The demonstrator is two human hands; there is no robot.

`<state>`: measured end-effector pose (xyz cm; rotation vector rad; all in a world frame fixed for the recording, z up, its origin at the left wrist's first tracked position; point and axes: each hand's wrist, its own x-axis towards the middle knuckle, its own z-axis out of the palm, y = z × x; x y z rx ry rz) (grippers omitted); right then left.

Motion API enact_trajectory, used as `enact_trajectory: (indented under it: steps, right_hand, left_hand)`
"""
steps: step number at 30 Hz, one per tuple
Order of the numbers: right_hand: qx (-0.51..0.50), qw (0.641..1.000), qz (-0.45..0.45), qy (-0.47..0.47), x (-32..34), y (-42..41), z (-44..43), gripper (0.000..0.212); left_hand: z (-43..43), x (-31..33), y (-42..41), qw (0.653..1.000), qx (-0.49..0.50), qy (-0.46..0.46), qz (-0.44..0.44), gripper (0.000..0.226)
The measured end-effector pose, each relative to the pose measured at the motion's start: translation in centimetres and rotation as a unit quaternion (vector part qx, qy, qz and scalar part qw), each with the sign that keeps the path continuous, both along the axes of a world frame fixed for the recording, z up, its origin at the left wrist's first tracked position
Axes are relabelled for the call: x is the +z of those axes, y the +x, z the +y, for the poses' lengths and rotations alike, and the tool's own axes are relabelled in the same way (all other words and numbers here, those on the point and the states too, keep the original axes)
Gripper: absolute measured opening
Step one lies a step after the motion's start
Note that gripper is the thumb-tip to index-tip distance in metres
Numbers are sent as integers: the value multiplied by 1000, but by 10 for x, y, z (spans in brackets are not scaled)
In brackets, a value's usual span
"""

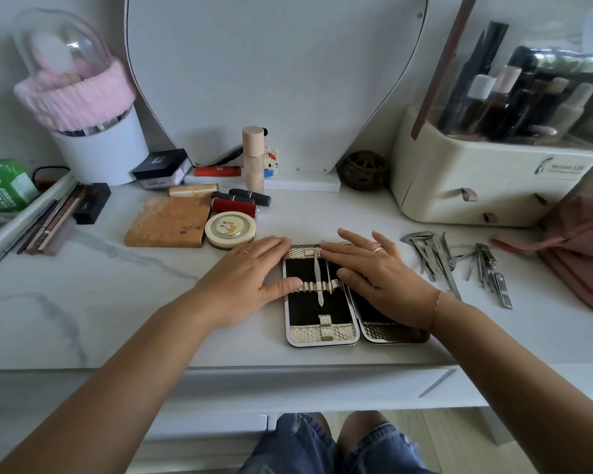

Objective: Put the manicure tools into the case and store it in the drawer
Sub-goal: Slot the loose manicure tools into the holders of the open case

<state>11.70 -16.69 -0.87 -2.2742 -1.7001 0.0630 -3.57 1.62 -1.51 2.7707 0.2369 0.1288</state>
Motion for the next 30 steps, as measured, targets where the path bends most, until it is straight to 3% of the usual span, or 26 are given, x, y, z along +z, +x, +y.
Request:
enact_trajectory:
  steps: [5, 10, 15, 20, 30]
  right_hand:
    - [4, 998, 7, -56, 3, -3, -4, 57]
    - [40, 997, 30, -63, 1, -5, -12, 83]
    - [27, 996, 67, -61, 6, -6, -12, 63]
    - [37, 997, 1, -61, 1, -8, -12, 81]
    - [51, 997, 40, -29, 6, -17, -22, 56]
  left_hand:
    - [0, 0, -1, 1000, 2, -2, 5, 80]
    - [0, 0, -1, 1000, 5, -1, 11, 80]
    - [0, 0, 0, 1000, 4, -1, 11, 81]
    - [1, -1, 0, 1000, 6, -1, 13, 80]
    - [2, -3, -1, 1000, 4, 4, 4, 82]
